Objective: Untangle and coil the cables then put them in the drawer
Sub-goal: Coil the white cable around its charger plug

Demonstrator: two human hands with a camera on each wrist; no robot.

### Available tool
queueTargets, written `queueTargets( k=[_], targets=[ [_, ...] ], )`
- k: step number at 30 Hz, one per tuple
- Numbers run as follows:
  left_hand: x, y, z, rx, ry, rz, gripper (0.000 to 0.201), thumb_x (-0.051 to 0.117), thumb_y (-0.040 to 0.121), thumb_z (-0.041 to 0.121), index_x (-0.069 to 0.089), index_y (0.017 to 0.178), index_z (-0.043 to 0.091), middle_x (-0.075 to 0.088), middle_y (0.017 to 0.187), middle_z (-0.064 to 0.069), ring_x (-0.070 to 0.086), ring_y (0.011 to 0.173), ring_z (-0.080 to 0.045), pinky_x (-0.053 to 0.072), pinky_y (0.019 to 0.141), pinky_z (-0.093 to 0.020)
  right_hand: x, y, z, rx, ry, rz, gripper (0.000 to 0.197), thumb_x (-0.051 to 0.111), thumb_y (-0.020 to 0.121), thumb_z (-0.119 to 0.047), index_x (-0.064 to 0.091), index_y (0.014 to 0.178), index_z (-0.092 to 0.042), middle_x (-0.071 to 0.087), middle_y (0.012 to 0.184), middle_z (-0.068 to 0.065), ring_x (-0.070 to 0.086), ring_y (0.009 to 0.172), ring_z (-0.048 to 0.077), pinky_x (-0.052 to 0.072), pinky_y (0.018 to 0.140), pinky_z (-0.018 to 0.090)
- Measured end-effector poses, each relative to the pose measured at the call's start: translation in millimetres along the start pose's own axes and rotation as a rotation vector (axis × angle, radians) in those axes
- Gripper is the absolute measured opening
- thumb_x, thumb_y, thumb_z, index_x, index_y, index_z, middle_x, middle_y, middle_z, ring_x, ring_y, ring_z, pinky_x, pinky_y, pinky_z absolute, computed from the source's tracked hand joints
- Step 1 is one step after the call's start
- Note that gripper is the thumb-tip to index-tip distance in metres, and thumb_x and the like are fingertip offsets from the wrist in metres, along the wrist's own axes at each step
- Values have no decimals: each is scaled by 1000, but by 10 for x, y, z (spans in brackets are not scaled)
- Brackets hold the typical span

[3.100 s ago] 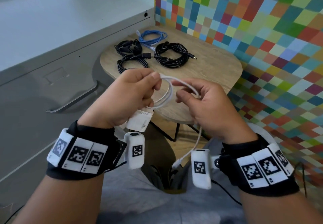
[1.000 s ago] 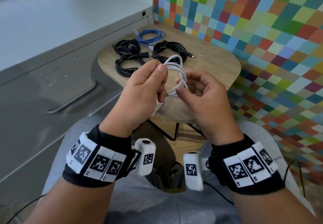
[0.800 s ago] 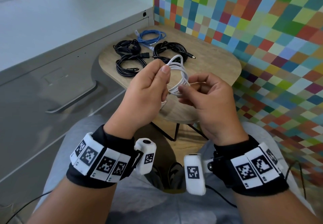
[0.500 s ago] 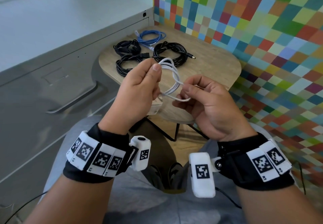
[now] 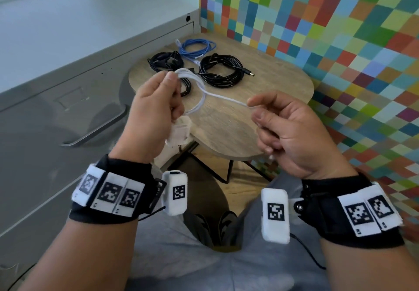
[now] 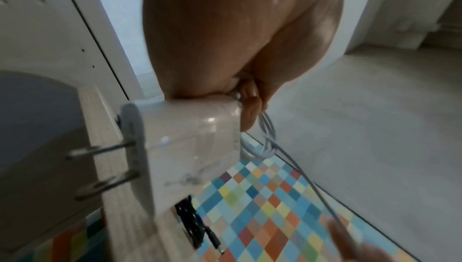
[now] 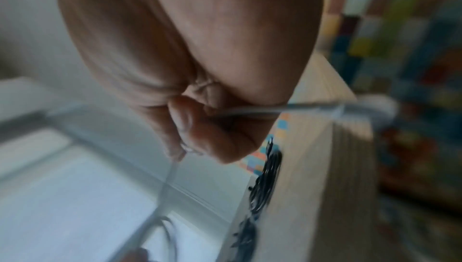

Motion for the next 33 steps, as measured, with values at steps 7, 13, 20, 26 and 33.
queueTargets(
  k=[7, 13, 20, 26, 33],
  targets=[
    [229, -106, 50, -154, -445, -132, 35, 37, 110, 26, 50, 79, 16, 29, 62, 4, 27, 57, -14, 33, 54, -24, -207, 1, -140, -250, -559, 330, 20, 82, 88, -15, 80, 88, -35, 76, 91, -5, 72, 89, 15, 58, 81, 28],
    [560, -282, 79, -214, -596, -231, 33, 33, 110, 30, 46, 81, 18, 25, 64, 3, 38, 53, -13, 36, 61, -28, -128, -48, -128, -288, -471, 382, 13, 78, 92, -9, 80, 99, -20, 78, 84, -7, 73, 81, 3, 56, 74, 17],
    [777, -385, 57, -215, -688, -252, 32, 35, 109, 29, 45, 82, 14, 27, 62, 2, 37, 54, -14, 32, 76, -33, 265, 5, 115, -94, 199, 72, 31, 61, 89, -11, 78, 114, -10, 77, 100, 12, 71, 102, 28, 59, 94, 42],
    [731, -349, 69, -109, -618, -220, 30, 34, 109, 23, 45, 84, 12, 29, 63, -1, 39, 55, -17, 36, 65, -30, 386, -42, 44, -137, 216, -40, 36, 55, 95, -4, 63, 130, 1, 73, 85, 7, 71, 92, 18, 56, 87, 29],
    [731, -371, 69, -8, -417, -150, 30, 38, 107, 25, 46, 84, 9, 37, 65, -3, 45, 61, -19, 44, 65, -29, 218, -12, 76, -181, 34, 201, 15, 63, 99, -1, 74, 109, -1, 73, 85, 7, 70, 87, 18, 57, 88, 32]
  ],
)
Point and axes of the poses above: each hand's wrist, its own y-axis towards the middle knuckle, its own x-axis out of the palm, z = x × y, the point moved 9 cm from there along y, towards the middle knuckle
